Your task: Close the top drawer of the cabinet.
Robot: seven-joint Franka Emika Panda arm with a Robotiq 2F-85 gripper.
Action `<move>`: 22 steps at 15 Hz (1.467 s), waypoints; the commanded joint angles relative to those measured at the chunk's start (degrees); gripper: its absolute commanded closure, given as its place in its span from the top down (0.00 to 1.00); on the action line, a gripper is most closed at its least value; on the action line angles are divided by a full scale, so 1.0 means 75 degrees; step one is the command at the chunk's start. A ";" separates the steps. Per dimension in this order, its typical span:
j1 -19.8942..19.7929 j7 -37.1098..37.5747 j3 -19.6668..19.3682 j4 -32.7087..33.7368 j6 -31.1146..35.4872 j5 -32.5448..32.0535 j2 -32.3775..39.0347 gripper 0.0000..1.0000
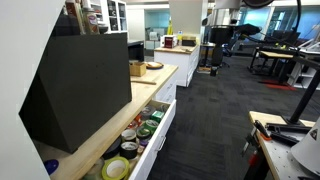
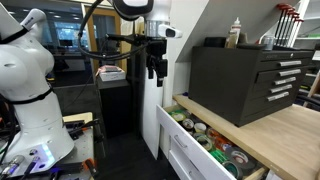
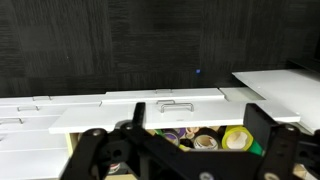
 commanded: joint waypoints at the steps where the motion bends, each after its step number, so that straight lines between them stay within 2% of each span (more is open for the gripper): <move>1: 0.0195 -0.0220 0.0111 -0.0208 0.0655 0.0166 0.0552 1.00; 2: 0.0052 -0.0030 0.0127 -0.0126 0.0333 0.0027 0.0332 1.00; 10: 0.0088 -0.0100 0.0149 -0.0180 0.0425 0.0042 0.0535 1.00; 14: 0.0211 0.0157 0.0322 -0.0570 0.1401 0.0174 0.1142 1.00; 19: 0.0342 0.0257 0.0656 -0.0826 0.3276 0.0369 0.2499 1.00; 22: 0.0433 0.0244 0.0829 -0.0674 0.4185 0.0737 0.3430 1.00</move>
